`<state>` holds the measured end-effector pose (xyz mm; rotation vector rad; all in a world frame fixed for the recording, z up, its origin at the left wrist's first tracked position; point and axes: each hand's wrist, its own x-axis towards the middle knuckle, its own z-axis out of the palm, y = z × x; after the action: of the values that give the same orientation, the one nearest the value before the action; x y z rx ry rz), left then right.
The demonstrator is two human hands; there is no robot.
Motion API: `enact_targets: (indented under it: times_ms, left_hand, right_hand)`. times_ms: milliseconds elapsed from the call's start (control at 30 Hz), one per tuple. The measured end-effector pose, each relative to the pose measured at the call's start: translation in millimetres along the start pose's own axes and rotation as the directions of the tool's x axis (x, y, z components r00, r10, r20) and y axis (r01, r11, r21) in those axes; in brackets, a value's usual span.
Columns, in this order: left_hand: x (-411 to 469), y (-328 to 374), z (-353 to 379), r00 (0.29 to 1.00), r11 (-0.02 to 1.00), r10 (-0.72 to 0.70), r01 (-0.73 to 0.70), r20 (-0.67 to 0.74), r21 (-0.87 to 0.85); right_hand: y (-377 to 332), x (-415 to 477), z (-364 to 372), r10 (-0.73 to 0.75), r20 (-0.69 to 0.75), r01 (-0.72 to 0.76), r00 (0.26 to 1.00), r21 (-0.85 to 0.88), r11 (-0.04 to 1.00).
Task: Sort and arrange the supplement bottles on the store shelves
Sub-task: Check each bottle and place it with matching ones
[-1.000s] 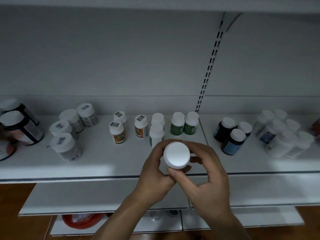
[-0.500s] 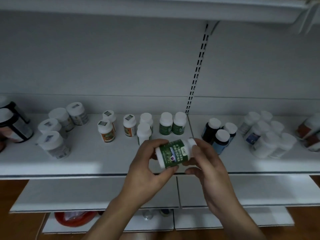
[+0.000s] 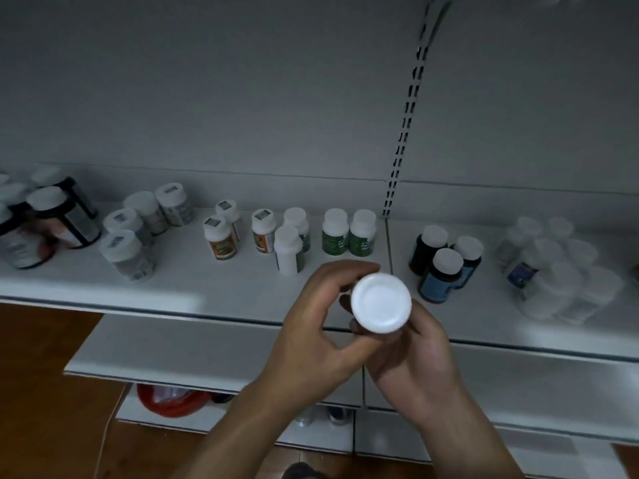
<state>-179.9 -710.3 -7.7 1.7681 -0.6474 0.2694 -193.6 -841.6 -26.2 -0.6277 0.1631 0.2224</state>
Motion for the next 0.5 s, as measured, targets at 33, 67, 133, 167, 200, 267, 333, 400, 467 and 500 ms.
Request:
enact_targets:
  times_ms: [33,67,133,167,200,267,333,400,467,500]
  left_hand:
    - [-3,0,1,1.000,1.000,-0.018,0.018,-0.002,0.010]
    - [-5,0,2,0.999,0.999,-0.031,0.031,-0.006,0.018]
    - [-8,-1,0,0.998,0.998,-0.065,0.065,-0.022,0.012]
    - [-8,-4,-3,0.997,0.998,-0.069,0.069,-0.035,0.000]
    - [-8,-8,-4,0.997,0.998,-0.060,0.059,-0.046,-0.006]
    - [-9,-15,-7,0.998,0.999,-0.046,0.046,-0.048,-0.020]
    - [-9,-19,-8,0.992,0.987,-0.112,0.104,-0.057,-0.125]
    - [-5,-18,-7,0.962,0.923,-0.264,0.232,-0.066,-0.308]
    - [2,-20,-6,0.916,0.858,-0.395,0.342,-0.069,-0.383]
    - [5,-22,-7,0.896,0.843,-0.439,0.389,-0.058,-0.372]
  right_hand:
    - [0,0,-2,0.003,0.006,-0.003,1.000,0.001,1.000]
    - [-1,-1,1,0.008,0.009,-0.008,1.000,0.000,1.000]
    - [-3,-1,3,-0.008,-0.022,0.008,1.000,0.002,1.000]
    - [-3,0,0,-0.033,-0.048,0.032,0.998,-0.012,0.999]
    - [-3,1,0,-0.070,-0.076,0.067,0.995,-0.041,0.997]
    - [-5,2,-4,-0.161,-0.116,0.145,0.980,-0.138,0.980]
    - [-8,3,-10,-0.218,-0.085,0.189,0.972,-0.261,0.947]
    - [-13,3,-12,-0.263,-0.009,0.233,0.965,-0.430,0.872]
    - [-18,6,-13,-0.284,0.101,0.285,0.953,-0.606,0.742]
    - [-20,8,-11,-0.281,0.133,0.298,0.950,-0.651,0.698]
